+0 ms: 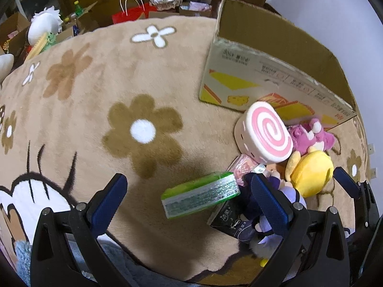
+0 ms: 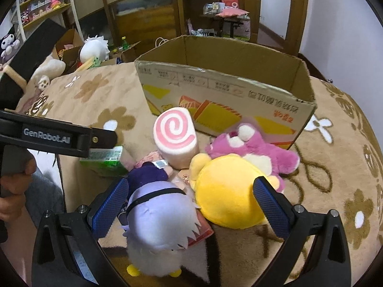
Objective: Organize soft objects
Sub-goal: 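Grasp the green tissue pack with the left tool while the right tool grasps the white-haired doll, then lift the green tissue pack with the left tool while the right tool carries the doll over the box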
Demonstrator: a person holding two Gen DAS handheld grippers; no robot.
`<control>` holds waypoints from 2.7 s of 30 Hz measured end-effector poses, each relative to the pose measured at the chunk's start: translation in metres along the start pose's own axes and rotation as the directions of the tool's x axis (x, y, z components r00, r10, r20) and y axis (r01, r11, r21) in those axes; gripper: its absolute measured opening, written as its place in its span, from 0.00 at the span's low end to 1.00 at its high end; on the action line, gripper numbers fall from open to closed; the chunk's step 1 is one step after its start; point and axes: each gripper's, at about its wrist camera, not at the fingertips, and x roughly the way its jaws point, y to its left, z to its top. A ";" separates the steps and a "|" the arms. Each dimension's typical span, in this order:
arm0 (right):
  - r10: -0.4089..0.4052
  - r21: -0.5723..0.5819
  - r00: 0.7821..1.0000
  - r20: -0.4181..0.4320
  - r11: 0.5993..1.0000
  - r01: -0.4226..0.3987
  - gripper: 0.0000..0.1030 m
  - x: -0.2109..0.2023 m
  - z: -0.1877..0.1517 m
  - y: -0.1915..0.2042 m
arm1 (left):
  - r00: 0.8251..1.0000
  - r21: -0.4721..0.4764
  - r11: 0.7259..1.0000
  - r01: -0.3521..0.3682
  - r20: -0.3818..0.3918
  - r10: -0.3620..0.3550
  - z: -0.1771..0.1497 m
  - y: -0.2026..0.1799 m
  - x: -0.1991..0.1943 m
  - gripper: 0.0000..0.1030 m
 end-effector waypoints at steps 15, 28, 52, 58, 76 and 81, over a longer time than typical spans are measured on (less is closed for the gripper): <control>0.111 -0.064 0.988 -0.105 0.991 -0.119 0.70 0.028 -0.006 0.022 | 0.989 -0.075 0.995 0.061 -0.133 -0.070 0.006 0.009 0.036 0.92; 0.171 -0.011 0.973 -0.157 0.985 -0.175 0.60 0.041 -0.008 0.020 | 0.982 -0.067 0.995 0.078 -0.169 -0.088 0.009 0.007 0.049 0.76; 0.055 0.095 0.990 0.134 0.993 -0.068 0.60 -0.052 0.001 -0.017 | 0.972 0.065 0.997 -0.052 0.231 0.035 -0.020 -0.015 -0.062 0.76; -0.012 0.140 0.979 0.202 0.990 -0.016 0.60 -0.071 0.003 -0.031 | 0.931 0.079 0.992 -0.095 0.359 0.060 -0.025 -0.019 -0.086 0.76; -0.081 0.219 0.940 0.331 0.976 0.007 0.60 -0.097 0.017 -0.051 | 0.832 0.043 0.994 -0.102 0.552 0.061 -0.013 -0.017 -0.121 0.76; -0.071 0.237 0.927 0.367 0.971 -0.019 0.60 -0.102 0.027 -0.061 | 0.800 0.057 0.990 -0.132 0.596 0.073 -0.003 -0.026 -0.126 0.76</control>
